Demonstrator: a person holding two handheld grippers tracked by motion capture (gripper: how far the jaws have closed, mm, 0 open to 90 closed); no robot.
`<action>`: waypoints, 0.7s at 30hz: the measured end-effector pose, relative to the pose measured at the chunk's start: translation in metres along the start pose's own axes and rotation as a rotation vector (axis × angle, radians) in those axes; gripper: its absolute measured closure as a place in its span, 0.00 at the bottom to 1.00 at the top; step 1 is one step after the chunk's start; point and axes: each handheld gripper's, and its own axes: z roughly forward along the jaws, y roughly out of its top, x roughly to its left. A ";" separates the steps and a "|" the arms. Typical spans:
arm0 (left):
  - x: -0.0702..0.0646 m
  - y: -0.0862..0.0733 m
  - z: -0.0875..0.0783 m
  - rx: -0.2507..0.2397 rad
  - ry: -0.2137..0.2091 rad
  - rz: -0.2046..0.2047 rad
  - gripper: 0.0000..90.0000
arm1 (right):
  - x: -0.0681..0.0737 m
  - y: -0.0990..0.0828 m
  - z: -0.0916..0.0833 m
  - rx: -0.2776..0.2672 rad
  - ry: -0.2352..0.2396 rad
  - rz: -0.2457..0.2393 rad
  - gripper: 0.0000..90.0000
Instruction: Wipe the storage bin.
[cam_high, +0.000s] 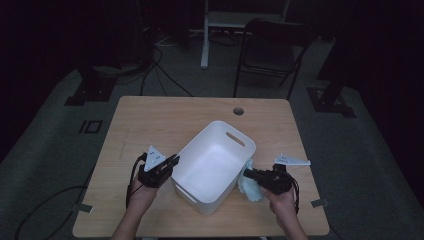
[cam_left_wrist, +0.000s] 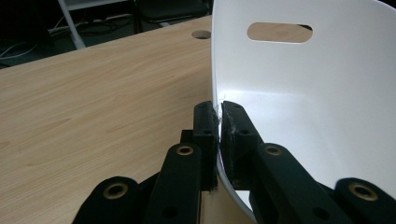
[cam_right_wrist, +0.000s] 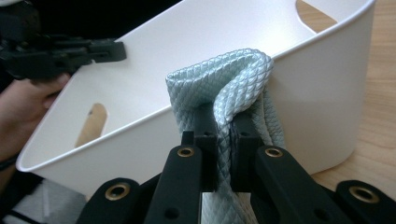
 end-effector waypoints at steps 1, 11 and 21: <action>0.000 0.000 0.000 0.000 -0.001 0.000 0.94 | 0.000 -0.001 0.001 0.000 0.000 0.004 0.94; 0.000 0.000 0.000 -0.001 -0.003 0.005 0.94 | -0.011 -0.010 0.012 0.037 -0.036 0.030 0.94; 0.000 0.001 0.001 0.000 -0.002 -0.002 0.94 | -0.025 -0.020 0.025 0.088 -0.073 0.058 0.94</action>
